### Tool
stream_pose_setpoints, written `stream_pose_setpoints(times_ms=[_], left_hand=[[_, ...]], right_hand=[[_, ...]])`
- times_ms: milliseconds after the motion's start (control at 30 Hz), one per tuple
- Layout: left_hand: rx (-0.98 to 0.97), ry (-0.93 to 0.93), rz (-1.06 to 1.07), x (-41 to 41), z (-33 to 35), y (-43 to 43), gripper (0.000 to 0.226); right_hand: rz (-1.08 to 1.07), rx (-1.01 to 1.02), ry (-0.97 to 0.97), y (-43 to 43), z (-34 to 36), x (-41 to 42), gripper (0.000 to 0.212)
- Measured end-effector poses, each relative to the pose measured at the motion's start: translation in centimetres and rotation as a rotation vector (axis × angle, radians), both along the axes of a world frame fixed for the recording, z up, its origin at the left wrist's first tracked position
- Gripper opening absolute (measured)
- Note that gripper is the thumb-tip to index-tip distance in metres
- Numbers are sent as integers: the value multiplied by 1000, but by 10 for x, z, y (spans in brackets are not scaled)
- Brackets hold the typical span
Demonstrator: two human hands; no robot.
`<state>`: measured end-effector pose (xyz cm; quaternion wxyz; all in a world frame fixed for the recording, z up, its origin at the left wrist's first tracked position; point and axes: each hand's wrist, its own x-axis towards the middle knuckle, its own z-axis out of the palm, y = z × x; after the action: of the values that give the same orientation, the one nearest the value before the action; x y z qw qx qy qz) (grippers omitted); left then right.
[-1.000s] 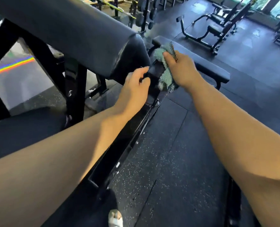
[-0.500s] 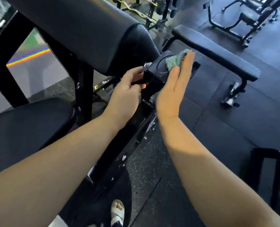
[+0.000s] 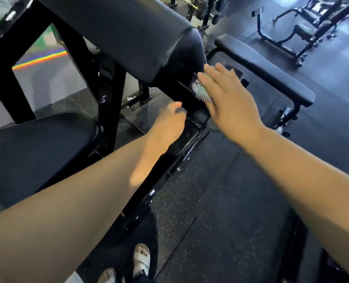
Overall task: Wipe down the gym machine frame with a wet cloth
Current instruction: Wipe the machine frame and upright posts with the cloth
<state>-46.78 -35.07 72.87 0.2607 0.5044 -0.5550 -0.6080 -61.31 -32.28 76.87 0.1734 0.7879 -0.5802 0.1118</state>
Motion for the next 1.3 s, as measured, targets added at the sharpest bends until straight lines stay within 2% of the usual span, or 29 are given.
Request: stream_pose_setpoints(times_ms=[100, 167, 233, 300, 333, 433, 533, 633, 700, 800, 867, 933, 1033, 1133, 1233, 1300], left_hand=[[60, 23, -34, 6, -12, 5, 43], [67, 144, 3, 8, -12, 4, 40], [40, 226, 35, 6, -7, 2, 38], [-1, 253, 50, 7, -2, 1, 37], [-22, 253, 49, 10, -1, 1, 38], [-37, 214, 4, 19, -3, -6, 39], [-6, 176, -22, 19, -7, -13, 41], [-31, 207, -50, 11, -5, -19, 42], [-80, 242, -44, 7, -2, -21, 41], [-67, 314, -29, 1, -3, -20, 39], [12, 386, 24, -2, -6, -18, 38], [41, 436, 46, -2, -7, -17, 36], [11, 417, 61, 1, -1, -19, 38], [-72, 387, 116, 2, 3, -24, 37], [-162, 354, 211, 3, -1, -26, 39], [-272, 290, 216, 2, -3, -25, 41]], right_hand=[[14, 68, 61, -5, 16, -7, 47], [-93, 177, 122, -24, 28, 4, 44], [-177, 279, 234, -44, 35, 18, 42], [-162, 318, 283, -49, 39, 23, 41], [-131, 316, 241, -44, 41, 19, 39], [-57, 263, -70, -19, 52, 3, 36], [-188, 248, -225, -27, 60, -4, 29], [-295, 266, -234, -48, 61, -3, 30], [-303, 241, -163, -54, 57, 1, 30], [-156, 188, -18, -49, 51, 11, 26], [-76, 244, 53, -46, 52, 13, 26], [-146, 303, 8, -54, 62, 9, 28], [-236, 331, -9, -69, 69, 6, 27], [-175, 398, -79, -64, 65, 18, 19], [-234, 255, -222, -64, 61, 16, 22], [-336, 104, -224, -71, 57, 14, 25]])
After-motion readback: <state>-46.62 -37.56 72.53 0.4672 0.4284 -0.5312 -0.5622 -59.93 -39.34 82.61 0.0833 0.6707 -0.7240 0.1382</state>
